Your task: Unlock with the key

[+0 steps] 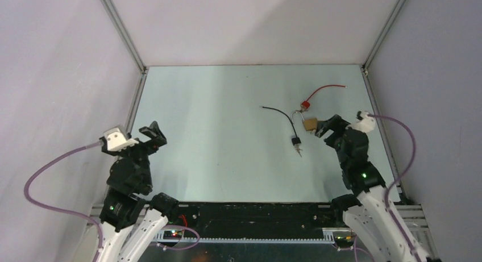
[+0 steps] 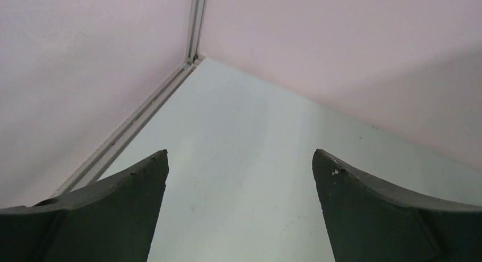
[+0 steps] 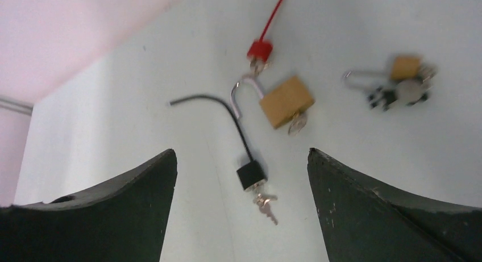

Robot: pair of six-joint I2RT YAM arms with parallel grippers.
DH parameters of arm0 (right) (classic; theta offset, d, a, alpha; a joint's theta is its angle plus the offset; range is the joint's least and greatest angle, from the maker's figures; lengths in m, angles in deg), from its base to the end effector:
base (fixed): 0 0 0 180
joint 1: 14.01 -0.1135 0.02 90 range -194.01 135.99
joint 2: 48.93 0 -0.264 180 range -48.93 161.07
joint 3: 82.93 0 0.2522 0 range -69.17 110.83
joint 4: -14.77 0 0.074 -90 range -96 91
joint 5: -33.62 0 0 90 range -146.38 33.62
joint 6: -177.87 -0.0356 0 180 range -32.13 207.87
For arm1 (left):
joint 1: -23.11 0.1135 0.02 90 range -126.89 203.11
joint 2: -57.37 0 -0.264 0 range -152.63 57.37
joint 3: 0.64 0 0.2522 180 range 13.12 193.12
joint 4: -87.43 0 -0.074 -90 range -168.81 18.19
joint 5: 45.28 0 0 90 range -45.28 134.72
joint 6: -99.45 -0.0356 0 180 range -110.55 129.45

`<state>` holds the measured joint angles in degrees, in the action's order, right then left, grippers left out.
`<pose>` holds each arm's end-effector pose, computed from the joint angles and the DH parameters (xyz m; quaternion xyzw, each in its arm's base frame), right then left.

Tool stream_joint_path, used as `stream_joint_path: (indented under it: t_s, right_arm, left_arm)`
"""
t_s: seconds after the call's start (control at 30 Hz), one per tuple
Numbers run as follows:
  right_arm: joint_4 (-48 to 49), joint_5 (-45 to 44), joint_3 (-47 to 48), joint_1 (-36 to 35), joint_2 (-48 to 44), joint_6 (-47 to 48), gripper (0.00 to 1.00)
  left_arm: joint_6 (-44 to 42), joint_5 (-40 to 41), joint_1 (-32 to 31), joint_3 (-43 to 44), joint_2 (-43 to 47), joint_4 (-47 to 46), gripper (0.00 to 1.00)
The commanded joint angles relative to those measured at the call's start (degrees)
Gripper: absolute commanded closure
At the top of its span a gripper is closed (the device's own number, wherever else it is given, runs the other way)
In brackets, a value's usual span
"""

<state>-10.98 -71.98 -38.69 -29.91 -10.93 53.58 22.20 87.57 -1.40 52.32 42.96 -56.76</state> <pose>0.1611 0.0359 0.2673 0.2066 0.7862 0.1421 0.5648 0.0660 -0.0035 0.3412 -0.1972 0.6660 0.0236 0.7190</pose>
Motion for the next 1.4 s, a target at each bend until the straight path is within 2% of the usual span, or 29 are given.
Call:
stream_joint_path:
  t_s: [0.0, 0.07, 0.27, 0.5, 1.07, 1.37]
  right_arm:
    - [-7.0, -10.7, 2.6, 0.0, -12.9, 12.4, 0.07]
    - [-8.4, -13.5, 3.4, 0.0, -18.7, 16.1, 0.01]
    - [-11.5, -19.2, 4.7, 0.1, -32.2, 24.0, 0.0]
    - [-13.5, -24.2, 3.9, 0.0, -40.7, 31.6, 0.01]
    - [-15.9, -31.1, 1.6, 0.5, -43.3, 28.0, 0.0]
    - [-16.1, -31.2, 1.6, 0.7, -43.3, 27.6, 0.01]
  left_arm:
    - [-2.7, -0.5, 0.3, 3.7, 2.1, -0.9, 0.0]
    - [-3.8, -0.5, 0.3, 4.7, 2.5, -0.9, 0.0]
    - [-6.2, -0.5, 0.3, 6.2, 4.9, -0.9, 0.0]
    - [-5.2, 1.0, 0.3, 5.0, 8.1, -0.9, 0.0]
    - [-2.7, 0.6, 0.3, 3.3, 7.1, -1.1, 0.0]
    - [-2.4, 0.4, 0.3, 3.0, 6.6, -1.3, 0.0]
